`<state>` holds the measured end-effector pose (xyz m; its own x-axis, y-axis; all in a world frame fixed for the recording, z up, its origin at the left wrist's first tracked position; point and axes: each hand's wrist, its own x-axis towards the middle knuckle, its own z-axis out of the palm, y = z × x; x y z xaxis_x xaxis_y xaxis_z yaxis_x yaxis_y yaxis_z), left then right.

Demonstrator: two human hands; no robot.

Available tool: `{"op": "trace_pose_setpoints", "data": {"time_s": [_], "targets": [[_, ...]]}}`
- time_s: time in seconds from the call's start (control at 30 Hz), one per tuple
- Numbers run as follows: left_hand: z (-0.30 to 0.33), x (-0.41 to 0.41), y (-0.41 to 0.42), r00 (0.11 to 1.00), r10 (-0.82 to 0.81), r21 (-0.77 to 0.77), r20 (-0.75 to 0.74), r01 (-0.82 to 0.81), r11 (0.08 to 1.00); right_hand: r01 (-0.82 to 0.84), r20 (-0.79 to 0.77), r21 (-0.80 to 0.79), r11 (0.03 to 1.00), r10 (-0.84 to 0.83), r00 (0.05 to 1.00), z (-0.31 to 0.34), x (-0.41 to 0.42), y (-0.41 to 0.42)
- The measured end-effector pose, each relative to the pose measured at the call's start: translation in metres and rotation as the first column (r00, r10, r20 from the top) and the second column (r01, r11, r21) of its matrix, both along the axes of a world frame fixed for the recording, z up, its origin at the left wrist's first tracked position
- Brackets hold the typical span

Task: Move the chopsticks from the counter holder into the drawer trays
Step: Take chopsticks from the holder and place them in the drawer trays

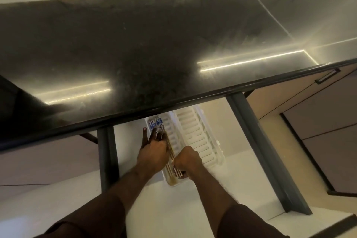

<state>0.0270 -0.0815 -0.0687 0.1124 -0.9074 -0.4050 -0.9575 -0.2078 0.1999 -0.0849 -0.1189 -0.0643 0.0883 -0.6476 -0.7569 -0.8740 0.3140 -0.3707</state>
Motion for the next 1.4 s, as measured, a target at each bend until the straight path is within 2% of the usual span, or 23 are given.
{"op": "trace_pose_setpoints", "data": {"time_s": [0.3,0.43,0.57,0.67,0.8,1.07,1.17,1.27,1.4], "targets": [[-0.003,-0.002,-0.005,0.979,-0.113,0.125,0.167,0.093,0.988,-0.271,-0.161,-0.196,0.943,0.241,0.957,0.002,0.003,0.017],[-0.005,-0.005,-0.007,0.974,-0.134,0.158,0.181,0.106,0.982,-0.293,-0.181,-0.271,0.917,0.25,0.951,-0.003,0.005,0.025],[-0.007,-0.01,-0.008,0.98,-0.091,0.125,0.177,0.069,0.99,-0.257,-0.136,-0.291,0.921,0.226,0.965,-0.008,0.005,0.03],[-0.01,-0.013,-0.004,0.967,-0.115,0.068,0.228,0.102,0.992,-0.324,-0.145,-0.286,0.902,0.293,0.945,-0.009,0.002,0.033],[-0.019,-0.01,-0.003,0.962,-0.155,0.125,0.223,0.13,0.984,-0.383,-0.167,-0.289,0.877,0.348,0.923,-0.009,-0.001,0.038],[-0.002,-0.013,0.012,0.959,-0.199,0.007,0.204,0.202,0.979,-0.46,-0.145,-0.363,0.811,0.438,0.887,0.032,-0.023,0.044],[0.026,-0.021,0.023,0.973,-0.165,-0.057,0.159,0.176,0.983,-0.435,-0.111,-0.422,0.795,0.43,0.896,0.063,-0.035,0.045],[0.062,-0.03,0.034,0.994,-0.099,-0.153,0.054,0.106,0.983,-0.416,-0.113,-0.502,0.758,0.419,0.901,0.088,-0.044,0.05],[0.108,-0.045,0.052,0.996,-0.048,-0.228,0.079,0.065,0.971,-0.396,-0.122,-0.576,0.715,0.404,0.907,0.123,-0.059,0.064]]}}
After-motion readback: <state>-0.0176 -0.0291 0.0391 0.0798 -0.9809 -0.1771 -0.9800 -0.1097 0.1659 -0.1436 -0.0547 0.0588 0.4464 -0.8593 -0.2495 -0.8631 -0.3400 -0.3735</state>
